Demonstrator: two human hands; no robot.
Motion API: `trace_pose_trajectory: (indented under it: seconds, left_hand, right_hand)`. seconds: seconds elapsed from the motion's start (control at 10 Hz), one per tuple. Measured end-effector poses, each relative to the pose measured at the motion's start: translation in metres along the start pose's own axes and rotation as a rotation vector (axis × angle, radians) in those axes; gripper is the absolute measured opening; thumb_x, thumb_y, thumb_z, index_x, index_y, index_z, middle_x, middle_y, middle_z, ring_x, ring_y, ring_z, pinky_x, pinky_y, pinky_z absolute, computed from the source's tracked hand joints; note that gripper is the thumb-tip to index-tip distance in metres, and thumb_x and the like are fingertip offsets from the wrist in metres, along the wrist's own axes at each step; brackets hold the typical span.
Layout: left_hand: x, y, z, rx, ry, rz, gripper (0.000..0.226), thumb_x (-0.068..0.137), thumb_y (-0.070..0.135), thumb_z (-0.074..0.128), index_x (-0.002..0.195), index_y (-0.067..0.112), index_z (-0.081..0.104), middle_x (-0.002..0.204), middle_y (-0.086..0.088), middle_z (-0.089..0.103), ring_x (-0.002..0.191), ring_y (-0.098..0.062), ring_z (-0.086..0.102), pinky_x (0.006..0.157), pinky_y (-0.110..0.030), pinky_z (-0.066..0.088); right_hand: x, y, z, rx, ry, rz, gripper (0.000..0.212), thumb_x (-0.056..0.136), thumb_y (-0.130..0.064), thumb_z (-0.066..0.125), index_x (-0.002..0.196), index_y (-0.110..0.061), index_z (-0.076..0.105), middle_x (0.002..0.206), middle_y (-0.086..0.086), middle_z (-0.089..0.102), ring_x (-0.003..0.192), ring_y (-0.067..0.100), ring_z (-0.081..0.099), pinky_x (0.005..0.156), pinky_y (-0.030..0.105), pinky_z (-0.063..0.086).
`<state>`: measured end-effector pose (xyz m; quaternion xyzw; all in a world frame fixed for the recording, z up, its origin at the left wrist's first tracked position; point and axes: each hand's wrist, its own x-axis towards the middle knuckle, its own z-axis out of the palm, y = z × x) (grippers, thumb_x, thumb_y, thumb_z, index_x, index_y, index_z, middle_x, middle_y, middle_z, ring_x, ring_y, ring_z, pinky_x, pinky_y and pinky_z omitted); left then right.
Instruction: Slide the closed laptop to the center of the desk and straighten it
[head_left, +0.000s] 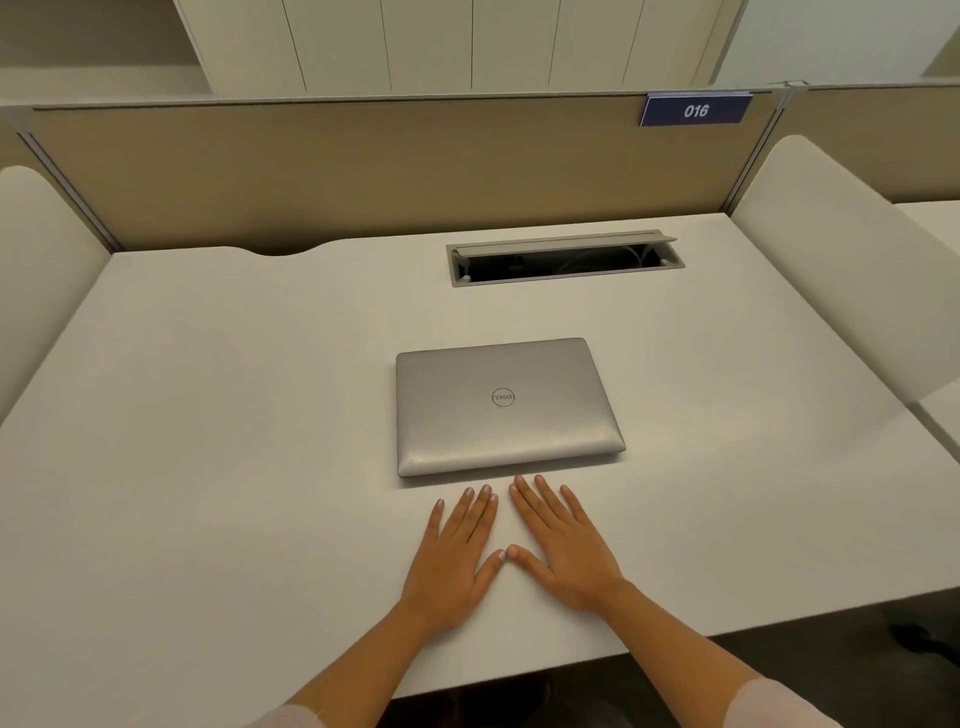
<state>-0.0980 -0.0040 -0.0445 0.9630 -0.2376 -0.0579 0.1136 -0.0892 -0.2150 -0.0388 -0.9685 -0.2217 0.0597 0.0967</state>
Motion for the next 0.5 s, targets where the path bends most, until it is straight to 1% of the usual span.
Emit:
trace_pose_trajectory:
  seconds: [0.1,0.2,0.3,0.4,0.5]
  left_hand:
    - [-0.001,0.004,0.0,-0.012,0.015,-0.03,0.065,0.1,0.054,0.012,0.154,0.02,0.0,0.163,0.004,-0.002,0.149,-0.015,-0.007,0.117,-0.045,-0.001]
    - [-0.002,0.011,0.001,-0.016,0.02,-0.076,0.064,0.101,0.052,0.016,0.154,0.019,0.005,0.162,0.003,0.003,0.149,-0.019,0.0,0.116,-0.046,0.001]
    - [-0.003,0.018,0.002,-0.029,0.02,-0.128,0.064,0.1,0.052,0.014,0.154,0.021,0.001,0.162,0.004,-0.001,0.149,-0.019,-0.004,0.116,-0.047,-0.004]
    - [-0.002,0.022,0.005,-0.056,0.056,-0.157,0.064,0.1,0.053,0.012,0.154,0.021,-0.001,0.162,0.003,-0.003,0.149,-0.015,-0.009,0.117,-0.047,-0.006]
    - [0.003,0.033,0.002,-0.087,0.09,-0.112,0.064,0.101,0.052,0.016,0.155,0.02,0.001,0.164,0.001,0.004,0.148,-0.012,-0.011,0.117,-0.048,-0.004]
  right_hand:
    - [0.001,0.0,-0.001,0.003,-0.013,0.012,0.072,0.098,-0.066,0.013,0.154,-0.027,-0.009,0.162,-0.011,-0.011,0.149,0.009,-0.017,0.12,0.035,-0.01]
    - [0.001,0.001,0.0,0.019,-0.023,0.016,0.07,0.098,-0.065,0.011,0.154,-0.028,-0.009,0.162,-0.011,-0.01,0.149,0.01,-0.016,0.12,0.037,-0.007]
    - [0.001,0.001,-0.001,0.022,-0.042,0.016,0.068,0.097,-0.065,0.006,0.152,-0.03,-0.014,0.162,-0.011,-0.013,0.148,0.01,-0.02,0.12,0.037,-0.009]
    - [0.002,0.004,-0.001,0.043,-0.047,0.002,0.067,0.096,-0.064,0.003,0.151,-0.03,-0.015,0.16,-0.012,-0.015,0.147,0.01,-0.021,0.12,0.037,-0.01]
    - [0.0,0.003,-0.006,0.195,-0.03,-0.015,0.062,0.1,-0.056,0.013,0.153,-0.029,-0.007,0.16,-0.016,-0.011,0.149,0.007,-0.012,0.123,0.037,-0.004]
